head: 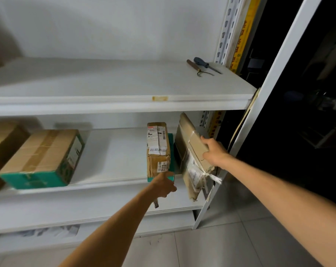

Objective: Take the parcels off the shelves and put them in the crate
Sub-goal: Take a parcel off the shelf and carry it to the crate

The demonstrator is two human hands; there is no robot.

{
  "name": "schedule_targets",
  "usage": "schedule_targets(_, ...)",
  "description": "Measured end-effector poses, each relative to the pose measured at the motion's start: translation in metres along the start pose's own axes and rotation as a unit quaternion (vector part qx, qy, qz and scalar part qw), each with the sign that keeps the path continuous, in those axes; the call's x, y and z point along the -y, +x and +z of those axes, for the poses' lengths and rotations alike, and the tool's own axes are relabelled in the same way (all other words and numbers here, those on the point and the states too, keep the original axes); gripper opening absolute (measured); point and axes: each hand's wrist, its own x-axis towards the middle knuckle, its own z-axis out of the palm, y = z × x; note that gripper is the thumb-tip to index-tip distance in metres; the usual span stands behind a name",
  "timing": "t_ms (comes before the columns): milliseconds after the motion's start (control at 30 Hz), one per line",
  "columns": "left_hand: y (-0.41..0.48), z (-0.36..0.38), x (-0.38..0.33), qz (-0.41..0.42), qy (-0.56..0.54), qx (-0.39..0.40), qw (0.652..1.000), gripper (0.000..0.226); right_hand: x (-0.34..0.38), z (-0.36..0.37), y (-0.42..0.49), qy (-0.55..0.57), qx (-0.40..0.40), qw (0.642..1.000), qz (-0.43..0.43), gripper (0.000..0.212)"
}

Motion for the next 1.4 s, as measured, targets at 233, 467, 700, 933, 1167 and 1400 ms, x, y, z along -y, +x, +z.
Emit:
schedule_targets(233, 0.007, 0.016, 0.022, -0.040, -0.070, 0.045, 0.996, 0.052, 0.006, -0.002, -0.018, 0.141, -0.020, 0.986, 0.090, 0.075)
schedule_targets(467, 0.017, 0.020, 0.051, -0.107, -0.255, 0.100, 0.956, 0.058, 0.019, -0.005, -0.094, 0.270, -0.056, 0.948, 0.158, 0.070)
schedule_targets(700, -0.031, 0.006, 0.069, -0.068, -0.264, 0.177, 0.946, 0.058, 0.026, 0.002, -0.187, 0.275, -0.079, 0.932, 0.224, 0.080)
schedule_targets(933, -0.078, -0.002, 0.072, -0.006, -0.323, 0.223, 0.920, 0.081, 0.019, 0.018, -0.263, 0.275, -0.185, 0.902, 0.279, 0.077)
schedule_targets(1167, -0.098, -0.011, 0.053, 0.080, -0.189, 0.217, 0.954, 0.086, 0.001, 0.058, -0.322, 0.350, -0.296, 0.836, 0.303, 0.070)
schedule_targets(1400, -0.098, -0.003, 0.044, 0.151, -0.112, 0.288, 0.939, 0.102, 0.006, 0.080, -0.359, 0.392, -0.316, 0.823, 0.263, 0.096)
